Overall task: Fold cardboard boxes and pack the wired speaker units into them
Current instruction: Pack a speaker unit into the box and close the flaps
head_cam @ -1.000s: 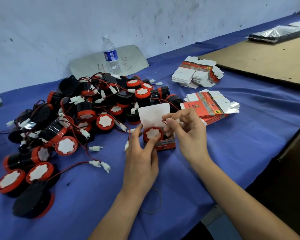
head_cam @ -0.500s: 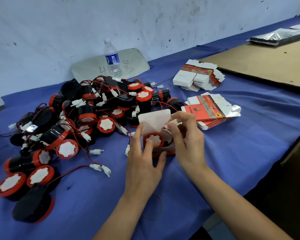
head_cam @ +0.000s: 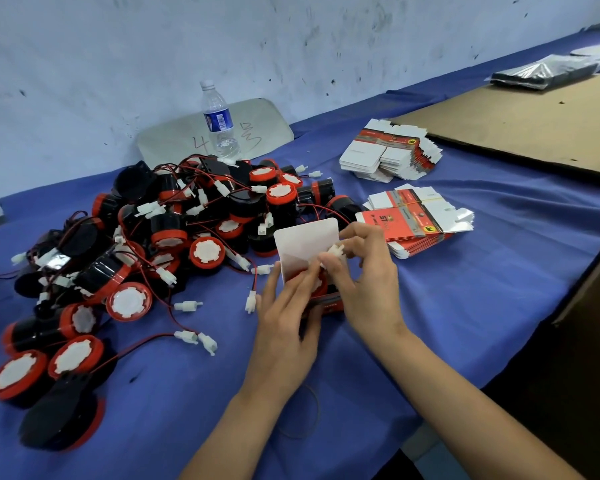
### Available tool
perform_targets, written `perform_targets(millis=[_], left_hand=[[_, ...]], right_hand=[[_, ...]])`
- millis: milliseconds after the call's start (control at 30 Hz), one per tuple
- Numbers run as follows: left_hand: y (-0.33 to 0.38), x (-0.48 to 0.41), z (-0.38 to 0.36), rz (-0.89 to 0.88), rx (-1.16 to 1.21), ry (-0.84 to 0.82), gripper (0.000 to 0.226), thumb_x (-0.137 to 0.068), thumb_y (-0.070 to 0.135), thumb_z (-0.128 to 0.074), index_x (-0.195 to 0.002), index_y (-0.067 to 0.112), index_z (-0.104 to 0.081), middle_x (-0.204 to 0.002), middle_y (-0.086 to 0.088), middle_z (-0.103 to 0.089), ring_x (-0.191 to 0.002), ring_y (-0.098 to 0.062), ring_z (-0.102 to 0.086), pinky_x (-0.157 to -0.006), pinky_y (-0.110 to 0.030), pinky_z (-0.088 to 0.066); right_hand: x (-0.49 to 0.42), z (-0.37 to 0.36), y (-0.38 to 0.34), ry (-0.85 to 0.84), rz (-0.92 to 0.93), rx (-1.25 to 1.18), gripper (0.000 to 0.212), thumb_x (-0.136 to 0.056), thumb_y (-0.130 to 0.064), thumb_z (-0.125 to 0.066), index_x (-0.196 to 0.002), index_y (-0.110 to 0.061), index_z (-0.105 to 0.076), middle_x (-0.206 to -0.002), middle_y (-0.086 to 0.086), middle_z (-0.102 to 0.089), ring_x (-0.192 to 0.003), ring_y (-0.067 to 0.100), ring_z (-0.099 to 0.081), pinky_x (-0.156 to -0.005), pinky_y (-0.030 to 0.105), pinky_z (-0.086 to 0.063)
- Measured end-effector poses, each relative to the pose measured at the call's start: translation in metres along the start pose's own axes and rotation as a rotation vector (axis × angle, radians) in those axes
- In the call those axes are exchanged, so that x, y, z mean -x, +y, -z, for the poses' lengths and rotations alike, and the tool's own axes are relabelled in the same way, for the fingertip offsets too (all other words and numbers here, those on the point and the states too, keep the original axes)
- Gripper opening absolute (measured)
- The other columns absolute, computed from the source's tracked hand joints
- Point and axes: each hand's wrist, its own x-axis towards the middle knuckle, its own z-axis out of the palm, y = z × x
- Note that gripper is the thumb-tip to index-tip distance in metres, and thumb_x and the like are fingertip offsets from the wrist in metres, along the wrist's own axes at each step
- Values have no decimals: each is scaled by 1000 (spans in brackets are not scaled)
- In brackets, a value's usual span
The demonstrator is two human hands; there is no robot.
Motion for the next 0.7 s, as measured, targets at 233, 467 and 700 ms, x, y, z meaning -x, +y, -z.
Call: perform_targets(millis=[233, 467, 700], left_hand=[[5, -1, 3, 60, 32, -99, 62, -89, 19, -54, -142, 39, -28, -141, 28, -33, -146, -20, -15, -109, -64, -26], [12, 1, 3, 78, -31, -177, 69, -90, 20, -63, -142, 37, -22, -144, 38, -4, -148, -10, 1, -114, -64, -11], [12, 1, 1, 34, -187, -230, 54, -93, 24, -58, -144, 32, -39, -144, 35, -14, -148, -16, 4, -114, -65, -1]], right_hand=[[-1, 1, 2, 37, -17, 92, 29, -83, -18, -74, -89, -36, -51, -95, -13, -46, -88, -18, -50, -73, -4, -34], [-5, 0, 6, 30, 54, 235, 16, -82, -16, -74, -96, -15, -65, -90, -22, -42, -88, -1, -46, -76, 9, -43], [-9, 2, 17, -14, 8, 242, 10, -82, -2, -70, -77, -9, -64, -118, -14, -40, -100, 15, -54, -86, 25, -46]])
